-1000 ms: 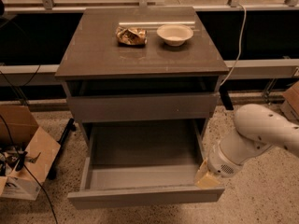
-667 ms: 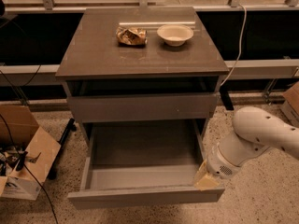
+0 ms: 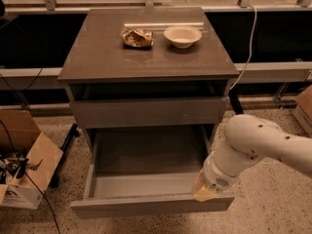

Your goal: Close middle drawer

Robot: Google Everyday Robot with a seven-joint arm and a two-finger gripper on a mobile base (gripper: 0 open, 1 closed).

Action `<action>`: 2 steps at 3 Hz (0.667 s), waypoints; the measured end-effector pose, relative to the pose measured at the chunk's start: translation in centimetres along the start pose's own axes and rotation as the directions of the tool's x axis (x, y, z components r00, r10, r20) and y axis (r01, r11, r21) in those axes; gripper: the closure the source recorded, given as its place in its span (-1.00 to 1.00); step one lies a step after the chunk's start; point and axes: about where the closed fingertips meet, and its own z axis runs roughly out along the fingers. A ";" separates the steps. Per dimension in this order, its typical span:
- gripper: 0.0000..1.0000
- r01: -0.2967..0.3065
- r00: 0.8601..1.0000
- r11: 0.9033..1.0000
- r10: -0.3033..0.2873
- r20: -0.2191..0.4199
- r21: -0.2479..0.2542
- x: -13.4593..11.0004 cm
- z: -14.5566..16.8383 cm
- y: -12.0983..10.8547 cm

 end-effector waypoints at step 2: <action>1.00 0.020 1.000 1.000 -0.020 -0.021 -0.010 1.5 8.3 -1.3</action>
Offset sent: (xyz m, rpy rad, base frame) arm 0.0020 0.0166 -0.1405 -0.0146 0.0434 0.0096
